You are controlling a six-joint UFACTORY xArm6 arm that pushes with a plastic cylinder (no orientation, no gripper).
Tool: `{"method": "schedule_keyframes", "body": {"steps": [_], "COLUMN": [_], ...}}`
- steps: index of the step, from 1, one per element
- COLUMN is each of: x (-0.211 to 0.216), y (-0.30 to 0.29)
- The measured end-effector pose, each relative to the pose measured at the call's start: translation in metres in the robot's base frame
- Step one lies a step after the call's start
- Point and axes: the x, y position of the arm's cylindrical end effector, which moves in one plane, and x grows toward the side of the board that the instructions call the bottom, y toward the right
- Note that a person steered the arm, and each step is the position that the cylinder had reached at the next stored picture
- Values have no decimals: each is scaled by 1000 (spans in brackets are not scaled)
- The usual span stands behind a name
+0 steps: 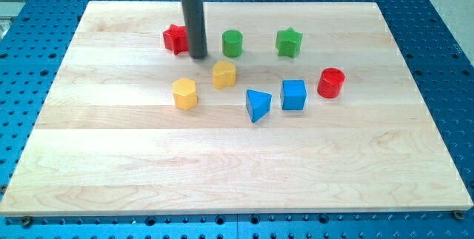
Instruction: Move the yellow heart to the top left of the yellow hexagon
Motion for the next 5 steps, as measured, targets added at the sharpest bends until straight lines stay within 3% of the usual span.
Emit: {"method": "schedule_keyframes", "body": {"steps": [1, 3, 5], "x": [5, 70, 70], "y": [30, 78, -28]}}
